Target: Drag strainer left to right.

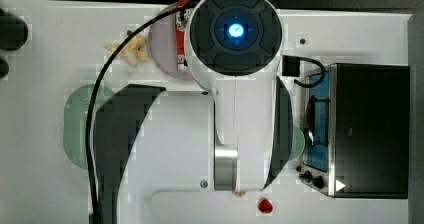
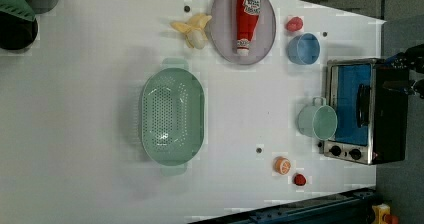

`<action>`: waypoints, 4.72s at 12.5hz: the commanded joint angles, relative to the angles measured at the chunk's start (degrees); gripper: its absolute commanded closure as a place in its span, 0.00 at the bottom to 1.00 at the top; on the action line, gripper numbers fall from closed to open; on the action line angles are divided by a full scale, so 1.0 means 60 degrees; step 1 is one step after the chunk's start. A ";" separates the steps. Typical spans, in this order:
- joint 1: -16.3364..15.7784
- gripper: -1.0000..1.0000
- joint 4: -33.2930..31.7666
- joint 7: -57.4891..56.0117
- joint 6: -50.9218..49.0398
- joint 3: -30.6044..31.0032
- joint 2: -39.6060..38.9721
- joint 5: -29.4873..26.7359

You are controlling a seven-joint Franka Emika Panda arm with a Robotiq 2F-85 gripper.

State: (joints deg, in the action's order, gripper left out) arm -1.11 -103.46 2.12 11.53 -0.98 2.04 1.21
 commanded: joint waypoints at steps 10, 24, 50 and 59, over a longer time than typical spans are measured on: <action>-0.0187 0.00 -0.2481 0.1176 -0.0673 0.1305 0.3415 0.0012; -0.0430 0.00 -0.3511 1.1505 0.5258 0.5584 -0.2451 0.0062; -0.1200 0.00 -0.4826 1.1464 0.8546 0.1990 -0.4249 0.0655; -0.0331 0.00 -0.5288 0.8724 0.8581 0.0612 -0.4029 0.0655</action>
State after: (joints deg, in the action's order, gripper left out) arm -3.53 -134.29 59.87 63.56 1.87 -24.03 6.07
